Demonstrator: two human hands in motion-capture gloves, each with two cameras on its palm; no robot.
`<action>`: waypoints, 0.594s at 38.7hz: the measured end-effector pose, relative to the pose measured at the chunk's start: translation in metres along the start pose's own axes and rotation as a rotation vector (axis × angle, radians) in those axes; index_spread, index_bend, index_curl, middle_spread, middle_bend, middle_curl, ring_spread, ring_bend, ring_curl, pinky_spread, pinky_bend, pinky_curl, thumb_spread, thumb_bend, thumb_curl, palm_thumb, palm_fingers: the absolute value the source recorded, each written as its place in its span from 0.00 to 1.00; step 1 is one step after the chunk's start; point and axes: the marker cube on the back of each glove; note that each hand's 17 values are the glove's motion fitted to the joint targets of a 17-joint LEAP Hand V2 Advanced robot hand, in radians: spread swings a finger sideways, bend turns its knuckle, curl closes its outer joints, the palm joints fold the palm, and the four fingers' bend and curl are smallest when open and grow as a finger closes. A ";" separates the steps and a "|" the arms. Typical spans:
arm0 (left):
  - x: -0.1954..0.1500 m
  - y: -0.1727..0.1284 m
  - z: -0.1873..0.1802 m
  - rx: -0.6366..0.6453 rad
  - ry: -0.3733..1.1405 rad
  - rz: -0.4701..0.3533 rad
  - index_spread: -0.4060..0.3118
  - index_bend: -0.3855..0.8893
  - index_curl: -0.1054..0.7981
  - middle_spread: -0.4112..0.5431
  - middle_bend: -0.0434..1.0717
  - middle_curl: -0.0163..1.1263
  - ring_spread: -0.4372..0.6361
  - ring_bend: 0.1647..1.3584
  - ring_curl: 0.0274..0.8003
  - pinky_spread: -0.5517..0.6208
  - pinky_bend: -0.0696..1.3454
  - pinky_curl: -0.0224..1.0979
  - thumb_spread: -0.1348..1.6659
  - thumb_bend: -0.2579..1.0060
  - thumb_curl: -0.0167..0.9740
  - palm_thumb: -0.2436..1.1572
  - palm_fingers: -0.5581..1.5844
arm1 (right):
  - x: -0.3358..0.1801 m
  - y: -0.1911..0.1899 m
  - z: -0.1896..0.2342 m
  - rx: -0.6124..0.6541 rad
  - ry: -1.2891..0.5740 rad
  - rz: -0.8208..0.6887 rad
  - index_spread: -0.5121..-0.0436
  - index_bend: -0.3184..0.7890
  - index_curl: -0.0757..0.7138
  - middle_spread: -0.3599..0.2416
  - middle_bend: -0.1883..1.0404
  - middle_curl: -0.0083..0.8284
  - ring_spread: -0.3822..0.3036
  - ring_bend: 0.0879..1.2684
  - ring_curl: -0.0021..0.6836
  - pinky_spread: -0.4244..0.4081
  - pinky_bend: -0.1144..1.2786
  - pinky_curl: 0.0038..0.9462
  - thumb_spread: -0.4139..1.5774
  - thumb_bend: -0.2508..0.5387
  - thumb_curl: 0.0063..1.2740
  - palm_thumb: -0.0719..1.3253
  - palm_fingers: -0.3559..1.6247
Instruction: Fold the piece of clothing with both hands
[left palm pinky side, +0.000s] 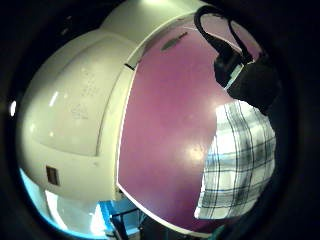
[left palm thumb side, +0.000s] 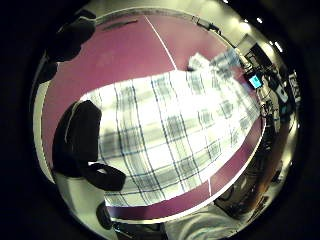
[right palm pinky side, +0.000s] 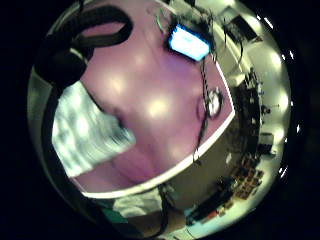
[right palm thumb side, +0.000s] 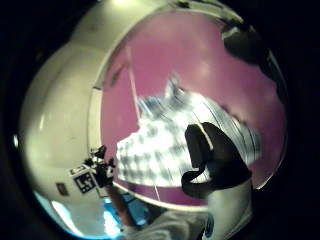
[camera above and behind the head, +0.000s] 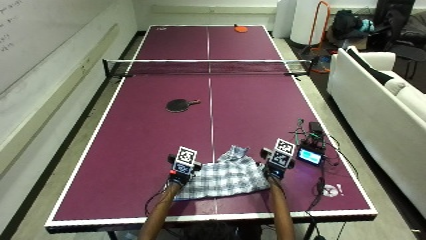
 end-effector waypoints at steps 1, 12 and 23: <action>0.002 0.005 0.005 -0.040 0.007 0.006 0.35 0.34 0.46 0.18 0.26 0.45 0.19 0.45 0.53 0.35 0.40 0.46 0.87 0.23 0.24 0.61 0.55 | 0.006 0.006 0.007 -0.060 0.009 0.009 0.33 0.41 0.56 0.16 0.42 0.54 0.22 0.35 0.59 0.31 0.49 0.44 0.78 0.29 0.20 0.65 0.58; 0.021 0.037 0.071 -0.282 0.199 -0.011 0.47 0.38 0.42 0.39 0.16 0.38 0.43 0.39 0.49 0.55 0.45 0.46 0.88 0.13 0.08 0.20 0.40 | 0.032 0.008 0.085 -0.031 0.166 -0.045 0.50 0.27 0.35 0.44 0.30 0.46 0.55 0.39 0.57 0.67 0.58 0.44 0.77 0.24 0.15 0.38 0.28; 0.065 0.009 0.068 -0.255 0.280 -0.008 0.47 0.44 0.45 0.50 0.19 0.34 0.62 0.38 0.42 0.78 0.36 0.38 0.90 0.19 0.05 0.15 0.39 | 0.059 -0.027 0.062 0.231 0.216 0.026 0.38 0.46 0.32 0.20 0.76 0.64 0.24 0.52 0.56 0.72 0.29 0.28 0.81 0.37 0.17 0.49 0.61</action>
